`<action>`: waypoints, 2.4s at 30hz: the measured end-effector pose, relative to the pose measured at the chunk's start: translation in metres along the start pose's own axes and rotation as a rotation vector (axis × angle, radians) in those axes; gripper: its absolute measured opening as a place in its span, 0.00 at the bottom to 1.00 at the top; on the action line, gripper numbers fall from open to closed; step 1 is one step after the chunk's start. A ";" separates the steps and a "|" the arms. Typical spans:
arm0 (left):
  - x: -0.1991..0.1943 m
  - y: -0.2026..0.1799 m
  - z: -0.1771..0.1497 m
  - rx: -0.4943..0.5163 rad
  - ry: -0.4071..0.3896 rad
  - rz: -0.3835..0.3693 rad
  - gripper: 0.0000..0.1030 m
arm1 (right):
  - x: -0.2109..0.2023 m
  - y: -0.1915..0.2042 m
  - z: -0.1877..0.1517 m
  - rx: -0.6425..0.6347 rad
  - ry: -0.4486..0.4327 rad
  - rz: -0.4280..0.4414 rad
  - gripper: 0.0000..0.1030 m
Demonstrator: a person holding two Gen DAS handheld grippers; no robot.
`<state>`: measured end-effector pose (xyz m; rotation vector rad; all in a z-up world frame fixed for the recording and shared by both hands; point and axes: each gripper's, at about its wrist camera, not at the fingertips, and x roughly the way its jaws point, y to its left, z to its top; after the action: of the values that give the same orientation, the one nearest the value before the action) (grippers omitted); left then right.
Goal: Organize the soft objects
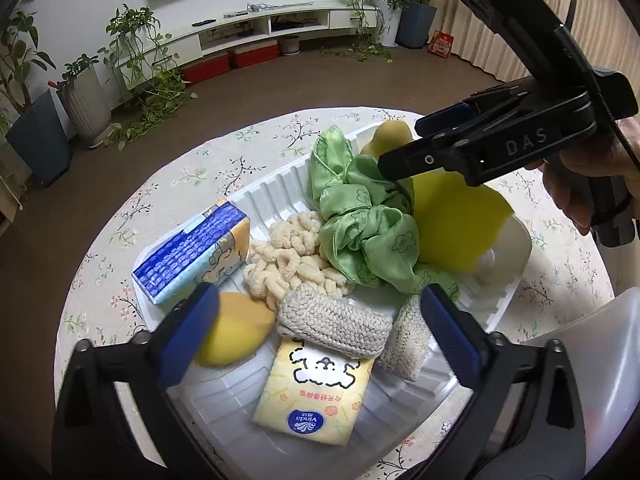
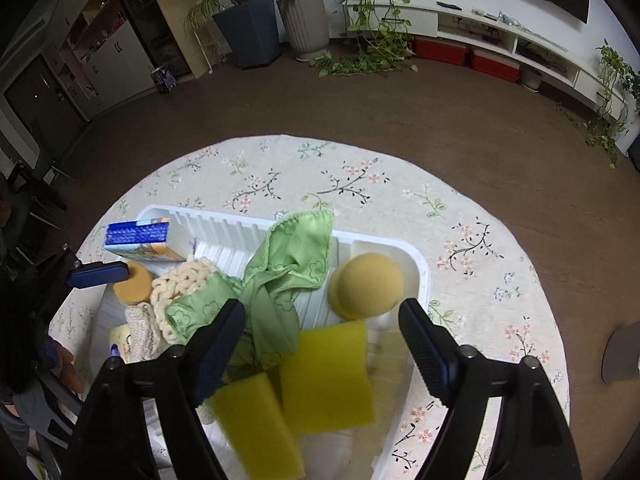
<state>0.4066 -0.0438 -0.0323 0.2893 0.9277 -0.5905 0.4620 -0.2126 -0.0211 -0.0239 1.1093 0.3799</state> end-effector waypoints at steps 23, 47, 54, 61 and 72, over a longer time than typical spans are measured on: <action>-0.141 0.001 -0.032 -0.145 -0.247 0.245 1.00 | -0.138 -0.006 -0.073 0.035 -0.236 0.005 0.98; -0.237 -0.183 -0.188 -0.416 -0.336 0.437 1.00 | -0.240 0.151 -0.332 0.018 -0.550 -0.203 1.00; -0.243 -0.195 -0.198 -0.439 -0.322 0.498 1.00 | -0.249 0.161 -0.348 0.028 -0.586 -0.236 1.00; -0.241 -0.195 -0.203 -0.484 -0.283 0.523 1.00 | -0.253 0.161 -0.355 0.038 -0.585 -0.262 1.00; -0.242 -0.201 -0.206 -0.485 -0.266 0.554 1.00 | -0.252 0.170 -0.359 0.022 -0.565 -0.266 1.00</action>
<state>0.0398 -0.0227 0.0496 0.0197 0.6639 0.1129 -0.0004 -0.2004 0.0662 -0.0414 0.5412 0.1200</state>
